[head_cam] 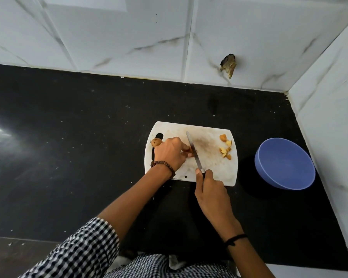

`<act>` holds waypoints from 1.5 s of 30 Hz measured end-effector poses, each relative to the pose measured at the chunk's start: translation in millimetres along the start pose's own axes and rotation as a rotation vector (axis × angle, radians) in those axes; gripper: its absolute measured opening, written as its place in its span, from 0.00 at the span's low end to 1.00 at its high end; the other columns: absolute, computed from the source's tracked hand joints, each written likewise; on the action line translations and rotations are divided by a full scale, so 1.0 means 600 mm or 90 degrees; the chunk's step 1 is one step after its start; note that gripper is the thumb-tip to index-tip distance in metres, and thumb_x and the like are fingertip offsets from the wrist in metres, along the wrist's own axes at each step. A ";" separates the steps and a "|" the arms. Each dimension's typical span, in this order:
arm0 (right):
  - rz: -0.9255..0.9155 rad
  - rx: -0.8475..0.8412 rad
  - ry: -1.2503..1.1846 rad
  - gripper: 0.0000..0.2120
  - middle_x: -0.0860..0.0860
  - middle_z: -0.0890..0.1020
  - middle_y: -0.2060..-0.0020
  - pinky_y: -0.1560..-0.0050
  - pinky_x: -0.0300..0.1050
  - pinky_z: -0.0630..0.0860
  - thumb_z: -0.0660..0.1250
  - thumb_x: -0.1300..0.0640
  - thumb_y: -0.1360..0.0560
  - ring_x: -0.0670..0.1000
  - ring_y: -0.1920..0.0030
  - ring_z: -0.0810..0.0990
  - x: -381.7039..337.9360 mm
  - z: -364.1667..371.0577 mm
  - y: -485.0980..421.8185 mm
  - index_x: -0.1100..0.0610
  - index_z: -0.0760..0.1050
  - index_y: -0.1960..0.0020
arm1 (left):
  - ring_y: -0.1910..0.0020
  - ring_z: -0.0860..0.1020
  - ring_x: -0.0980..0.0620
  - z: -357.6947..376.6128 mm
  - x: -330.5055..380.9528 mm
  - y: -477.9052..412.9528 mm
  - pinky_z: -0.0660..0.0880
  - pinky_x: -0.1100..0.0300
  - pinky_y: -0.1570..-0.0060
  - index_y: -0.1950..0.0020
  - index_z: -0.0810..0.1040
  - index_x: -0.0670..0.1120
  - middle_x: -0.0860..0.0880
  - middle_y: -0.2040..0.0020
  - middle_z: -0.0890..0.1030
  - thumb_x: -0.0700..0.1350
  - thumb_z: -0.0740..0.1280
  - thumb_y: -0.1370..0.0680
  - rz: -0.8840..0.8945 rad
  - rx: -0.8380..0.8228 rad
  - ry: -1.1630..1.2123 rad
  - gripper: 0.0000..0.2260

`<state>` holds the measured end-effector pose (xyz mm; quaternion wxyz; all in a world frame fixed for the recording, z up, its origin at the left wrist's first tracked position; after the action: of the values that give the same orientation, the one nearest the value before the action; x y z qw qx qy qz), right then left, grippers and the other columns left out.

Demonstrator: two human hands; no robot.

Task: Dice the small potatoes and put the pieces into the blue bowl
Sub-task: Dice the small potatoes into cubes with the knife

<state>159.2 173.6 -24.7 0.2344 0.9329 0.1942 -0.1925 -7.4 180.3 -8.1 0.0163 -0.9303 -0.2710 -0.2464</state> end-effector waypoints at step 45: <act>0.052 -0.107 0.108 0.16 0.57 0.77 0.46 0.52 0.53 0.74 0.49 0.48 0.14 0.59 0.47 0.78 0.017 -0.010 0.073 0.58 0.67 0.39 | 0.54 0.80 0.47 -0.014 0.023 0.007 0.67 0.54 0.61 0.44 0.80 0.50 0.49 0.51 0.81 0.51 0.67 0.24 -0.025 0.021 -0.152 0.11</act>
<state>189.2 143.7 -8.7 0.3022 0.9300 0.1907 -0.0859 1.5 182.1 6.2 -0.0056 -0.9472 -0.2933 -0.1295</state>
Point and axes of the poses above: each hand's wrist, its own y-axis away from the middle knuckle, its own z-axis out of the palm, x = y × z, the point moved 9 cm from there along -y, towards the middle knuckle
